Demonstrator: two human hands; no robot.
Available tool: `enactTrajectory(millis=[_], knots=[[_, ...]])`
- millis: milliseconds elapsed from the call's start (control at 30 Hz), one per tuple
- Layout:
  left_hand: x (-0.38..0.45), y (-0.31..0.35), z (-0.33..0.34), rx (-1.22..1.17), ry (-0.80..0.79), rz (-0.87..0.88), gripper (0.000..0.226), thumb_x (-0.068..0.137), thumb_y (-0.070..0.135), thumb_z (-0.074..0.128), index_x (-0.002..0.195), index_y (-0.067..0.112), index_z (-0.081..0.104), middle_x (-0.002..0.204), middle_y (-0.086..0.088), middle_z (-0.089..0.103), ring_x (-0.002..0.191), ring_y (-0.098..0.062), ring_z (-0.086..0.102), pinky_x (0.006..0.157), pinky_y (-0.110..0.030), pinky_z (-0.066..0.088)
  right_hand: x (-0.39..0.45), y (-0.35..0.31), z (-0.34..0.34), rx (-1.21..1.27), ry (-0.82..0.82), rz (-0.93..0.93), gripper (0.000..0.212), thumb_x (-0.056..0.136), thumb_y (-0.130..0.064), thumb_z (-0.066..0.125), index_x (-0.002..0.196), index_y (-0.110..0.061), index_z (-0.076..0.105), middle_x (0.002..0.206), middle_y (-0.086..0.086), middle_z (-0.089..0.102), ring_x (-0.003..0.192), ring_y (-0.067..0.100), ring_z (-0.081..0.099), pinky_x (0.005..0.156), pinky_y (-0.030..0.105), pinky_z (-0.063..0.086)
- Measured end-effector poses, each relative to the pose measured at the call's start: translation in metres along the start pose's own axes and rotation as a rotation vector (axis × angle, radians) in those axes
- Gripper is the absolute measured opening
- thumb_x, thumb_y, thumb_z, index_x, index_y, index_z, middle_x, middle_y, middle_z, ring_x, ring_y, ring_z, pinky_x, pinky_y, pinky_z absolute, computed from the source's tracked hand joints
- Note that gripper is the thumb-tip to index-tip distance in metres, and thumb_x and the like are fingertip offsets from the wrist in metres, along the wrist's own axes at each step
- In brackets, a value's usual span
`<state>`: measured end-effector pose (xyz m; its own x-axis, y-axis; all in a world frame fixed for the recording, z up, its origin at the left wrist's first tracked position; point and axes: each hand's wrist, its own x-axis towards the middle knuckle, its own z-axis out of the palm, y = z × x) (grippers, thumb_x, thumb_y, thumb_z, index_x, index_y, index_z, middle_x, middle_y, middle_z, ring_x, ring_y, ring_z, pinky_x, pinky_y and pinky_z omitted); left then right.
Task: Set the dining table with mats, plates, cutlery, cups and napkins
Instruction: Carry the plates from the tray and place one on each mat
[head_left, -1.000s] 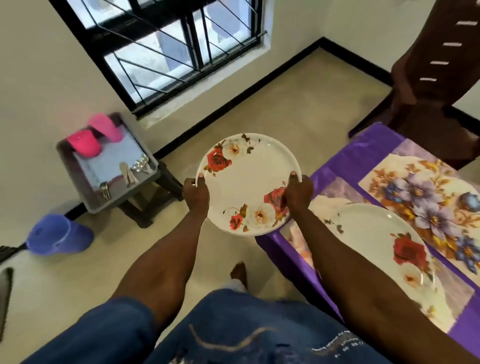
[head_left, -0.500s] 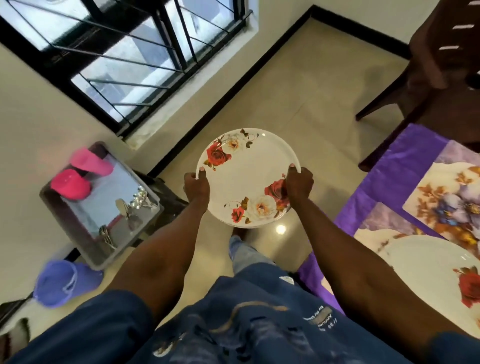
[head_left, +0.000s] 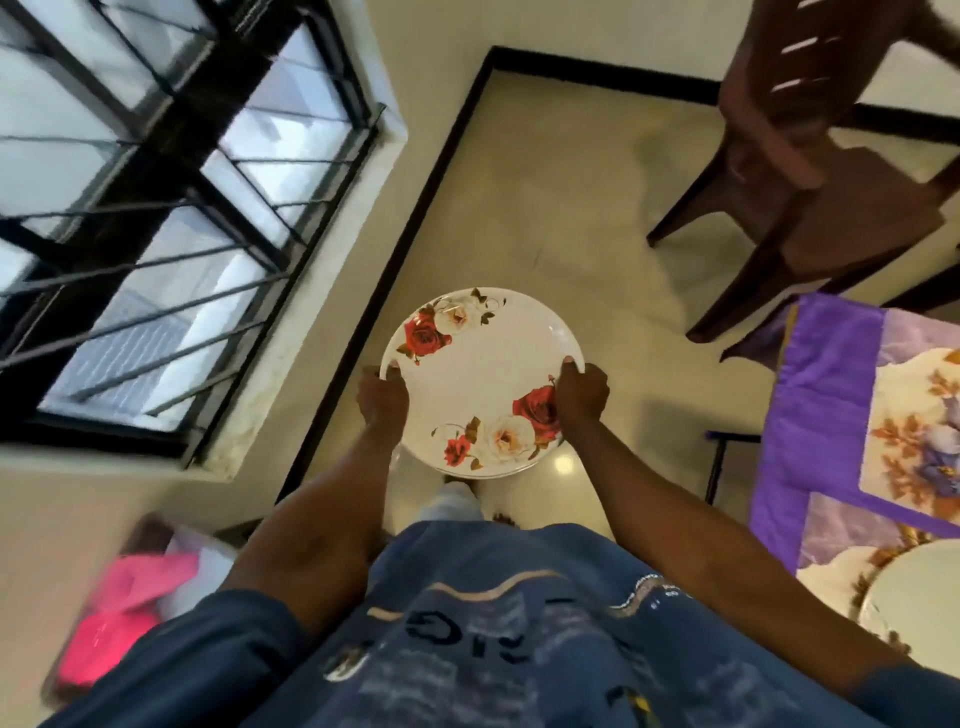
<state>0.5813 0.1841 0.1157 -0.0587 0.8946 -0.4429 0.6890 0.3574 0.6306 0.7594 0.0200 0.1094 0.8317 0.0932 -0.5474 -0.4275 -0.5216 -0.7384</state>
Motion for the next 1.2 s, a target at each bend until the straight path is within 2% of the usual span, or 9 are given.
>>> enactTrajectory(millis=[200,267,433,533,667,767,900,1100,1200], knots=[[0.068,0.109,0.088,0.091,-0.169,0.237,0.042,0.099,0.034,0.052,0.125,0.001,0.055,0.122,-0.018,0.061,0.113,-0.036,0.056,0.095,-0.037,0.042,0.075,-0.054,0.002,0.116,0.215,0.071,0.042,0.098,-0.03,0.054,0.122,0.003,0.059,0.121,0.022,0.063,0.112,0.04,0.059,0.088,0.037,0.046],[0.082,0.152,0.115,0.158,-0.236,0.297,0.042,0.1,0.035,0.051,0.125,0.002,0.056,0.121,-0.017,0.062,0.113,-0.035,0.056,0.089,-0.033,0.04,0.1,-0.077,-0.002,0.145,0.305,0.1,0.041,0.098,-0.029,0.054,0.121,0.004,0.059,0.12,0.022,0.064,0.111,0.04,0.059,0.087,0.036,0.046],[0.101,0.273,0.188,0.13,-0.406,0.473,0.037,0.099,0.029,0.053,0.119,-0.002,0.056,0.12,-0.025,0.061,0.111,-0.04,0.057,0.086,-0.039,0.044,0.157,-0.138,-0.021,0.319,0.503,0.138,0.038,0.099,-0.028,0.052,0.116,0.005,0.062,0.107,0.019,0.068,0.095,0.03,0.062,0.075,0.029,0.04],[0.093,0.331,0.234,0.158,-0.492,0.584,0.036,0.099,0.028,0.054,0.118,-0.002,0.057,0.119,-0.025,0.063,0.111,-0.041,0.057,0.085,-0.039,0.044,0.186,-0.153,-0.037,0.356,0.662,0.186,0.04,0.098,-0.032,0.053,0.115,0.003,0.064,0.112,0.022,0.066,0.103,0.037,0.062,0.08,0.035,0.044],[0.057,0.393,0.314,0.169,-0.647,0.67,0.035,0.099,0.028,0.053,0.119,0.0,0.057,0.118,-0.021,0.063,0.107,-0.038,0.059,0.077,-0.033,0.041,0.227,-0.17,-0.08,0.469,0.836,0.266,0.043,0.097,-0.035,0.052,0.118,0.001,0.062,0.117,0.021,0.065,0.108,0.039,0.06,0.093,0.044,0.049],[0.019,0.419,0.378,0.181,-0.744,0.729,0.033,0.097,0.029,0.054,0.117,0.003,0.058,0.117,-0.019,0.064,0.107,-0.037,0.059,0.078,-0.032,0.041,0.258,-0.167,-0.124,0.564,0.955,0.282,0.04,0.095,-0.035,0.055,0.113,-0.001,0.065,0.108,0.017,0.067,0.101,0.035,0.063,0.085,0.039,0.051],[-0.05,0.446,0.451,0.222,-0.875,0.771,0.034,0.097,0.03,0.054,0.116,0.002,0.058,0.117,-0.018,0.063,0.108,-0.037,0.059,0.081,-0.033,0.041,0.291,-0.148,-0.187,0.635,1.084,0.323,0.043,0.09,-0.047,0.055,0.104,-0.008,0.067,0.096,0.011,0.07,0.09,0.031,0.066,0.083,0.046,0.056],[-0.17,0.47,0.547,0.429,-1.145,1.016,0.036,0.095,0.042,0.052,0.113,0.011,0.056,0.112,-0.012,0.065,0.105,-0.034,0.061,0.09,-0.044,0.05,0.289,-0.12,-0.271,0.814,1.344,0.459,0.037,0.096,-0.038,0.054,0.115,-0.006,0.061,0.1,0.005,0.064,0.092,0.026,0.061,0.077,0.034,0.047],[-0.239,0.462,0.57,0.537,-1.28,1.148,0.035,0.096,0.04,0.052,0.117,0.012,0.054,0.111,-0.007,0.063,0.108,-0.029,0.059,0.088,-0.037,0.045,0.271,-0.095,-0.287,0.924,1.506,0.533,0.034,0.097,-0.033,0.054,0.116,-0.006,0.059,0.106,0.009,0.065,0.099,0.029,0.062,0.075,0.031,0.044]])
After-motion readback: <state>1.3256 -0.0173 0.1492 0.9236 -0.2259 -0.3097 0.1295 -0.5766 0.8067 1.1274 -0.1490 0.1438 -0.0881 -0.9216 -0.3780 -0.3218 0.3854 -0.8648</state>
